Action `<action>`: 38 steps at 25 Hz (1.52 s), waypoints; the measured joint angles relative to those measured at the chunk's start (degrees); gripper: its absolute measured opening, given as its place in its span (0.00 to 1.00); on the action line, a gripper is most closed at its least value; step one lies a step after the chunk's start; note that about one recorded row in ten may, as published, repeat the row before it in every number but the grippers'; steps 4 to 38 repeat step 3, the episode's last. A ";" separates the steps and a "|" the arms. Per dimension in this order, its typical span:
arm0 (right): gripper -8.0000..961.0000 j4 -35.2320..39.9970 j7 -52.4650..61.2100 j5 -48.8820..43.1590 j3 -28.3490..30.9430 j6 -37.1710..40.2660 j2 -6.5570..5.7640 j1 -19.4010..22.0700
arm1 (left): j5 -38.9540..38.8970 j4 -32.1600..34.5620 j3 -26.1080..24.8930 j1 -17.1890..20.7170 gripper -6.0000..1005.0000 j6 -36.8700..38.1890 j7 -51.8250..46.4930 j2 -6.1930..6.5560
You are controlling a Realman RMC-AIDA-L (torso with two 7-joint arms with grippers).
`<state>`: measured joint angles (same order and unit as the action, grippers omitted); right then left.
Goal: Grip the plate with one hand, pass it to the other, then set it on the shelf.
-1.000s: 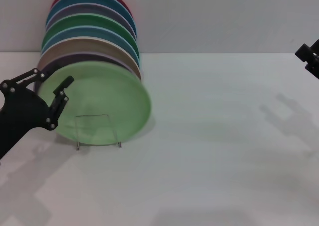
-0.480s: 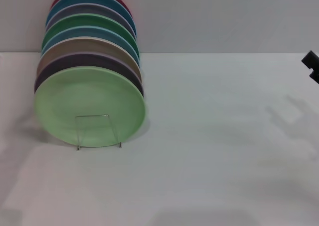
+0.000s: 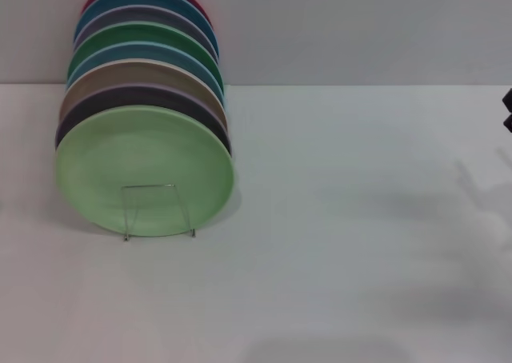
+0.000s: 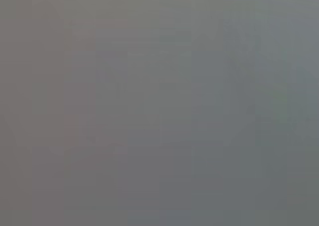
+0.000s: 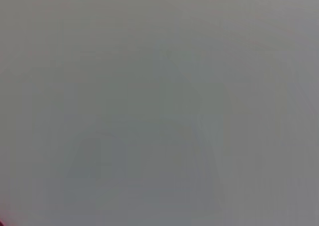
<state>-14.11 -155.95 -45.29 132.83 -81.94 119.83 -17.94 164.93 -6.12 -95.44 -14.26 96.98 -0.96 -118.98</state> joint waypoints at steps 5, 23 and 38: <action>0.82 0.39 -0.60 0.44 0.01 0.11 0.00 -0.30 | 0.03 0.28 0.12 0.05 0.78 -0.08 -0.04 -0.03; 0.82 0.39 -0.60 0.44 0.01 0.11 0.00 -0.30 | 0.03 0.28 0.12 0.05 0.78 -0.08 -0.04 -0.03; 0.82 0.39 -0.60 0.44 0.01 0.11 0.00 -0.30 | 0.03 0.28 0.12 0.05 0.78 -0.08 -0.04 -0.03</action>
